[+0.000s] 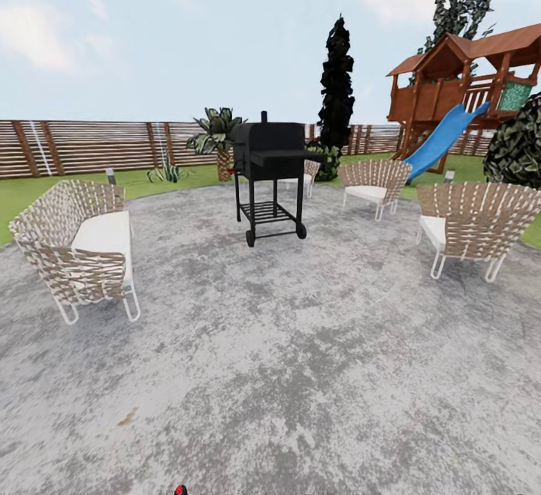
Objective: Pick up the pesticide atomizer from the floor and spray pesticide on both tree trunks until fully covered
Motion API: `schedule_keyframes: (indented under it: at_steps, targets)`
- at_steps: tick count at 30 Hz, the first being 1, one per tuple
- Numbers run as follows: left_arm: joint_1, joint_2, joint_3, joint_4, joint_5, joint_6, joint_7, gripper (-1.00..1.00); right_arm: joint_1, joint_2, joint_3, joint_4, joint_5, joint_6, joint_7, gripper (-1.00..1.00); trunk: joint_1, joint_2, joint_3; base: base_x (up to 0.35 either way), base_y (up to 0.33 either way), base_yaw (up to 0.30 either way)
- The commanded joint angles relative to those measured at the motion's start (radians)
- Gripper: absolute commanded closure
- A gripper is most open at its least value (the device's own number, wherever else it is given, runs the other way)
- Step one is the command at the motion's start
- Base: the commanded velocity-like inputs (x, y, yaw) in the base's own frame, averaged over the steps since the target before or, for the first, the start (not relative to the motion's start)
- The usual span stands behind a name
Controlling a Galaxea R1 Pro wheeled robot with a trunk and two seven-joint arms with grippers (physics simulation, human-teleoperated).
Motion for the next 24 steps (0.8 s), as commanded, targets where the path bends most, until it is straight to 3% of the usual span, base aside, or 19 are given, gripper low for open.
schedule_keyframes:
  at_steps: [1,24]
  targets:
    - [-0.001,0.000,-0.001,0.001,0.006,-0.003,0.000,-1.00,-0.001,0.000,0.002,0.001,-0.008,-0.003,0.000,-1.00,0.004,-0.008,-0.006,0.000,0.000,0.000]
    - [-0.001,0.000,-0.002,0.001,0.004,-0.003,0.000,-1.00,-0.001,0.000,0.002,0.001,-0.009,-0.003,0.000,-1.00,0.092,-0.169,-0.109,0.000,0.000,0.000]
